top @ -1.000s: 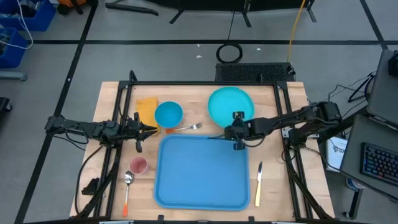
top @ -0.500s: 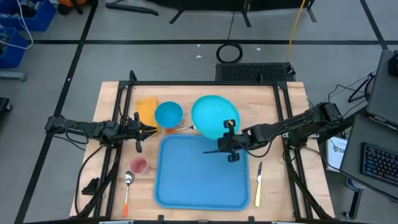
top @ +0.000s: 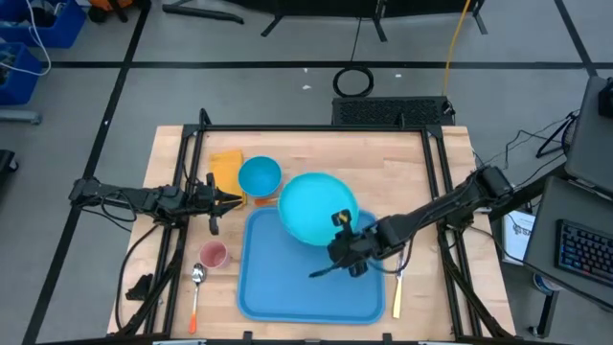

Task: Set up tray
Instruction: Put the light blue plate on the blue serving tray

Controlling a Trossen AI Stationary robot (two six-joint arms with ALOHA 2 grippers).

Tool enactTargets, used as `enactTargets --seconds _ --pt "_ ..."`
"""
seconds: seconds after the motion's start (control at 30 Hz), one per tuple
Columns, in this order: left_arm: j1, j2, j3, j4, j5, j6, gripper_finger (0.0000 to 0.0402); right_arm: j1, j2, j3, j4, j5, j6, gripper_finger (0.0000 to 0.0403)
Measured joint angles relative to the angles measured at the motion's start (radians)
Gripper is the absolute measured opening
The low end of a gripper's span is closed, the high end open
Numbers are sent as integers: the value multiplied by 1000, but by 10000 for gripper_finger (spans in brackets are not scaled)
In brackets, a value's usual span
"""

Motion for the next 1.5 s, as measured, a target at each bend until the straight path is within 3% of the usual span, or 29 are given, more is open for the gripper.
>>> enactTargets --seconds 0.27,0.7,1.07,1.5 --pt "0 0 0 0 0 0 63 29 129 124 -93 -38 21 0" --pt "0 0 0 0 0 0 63 154 152 128 -11 -44 88 0" --pt "0 0 0 0 0 0 63 195 250 127 21 -89 100 0" --pt "0 0 0 0 0 0 63 226 271 127 62 -144 75 0"
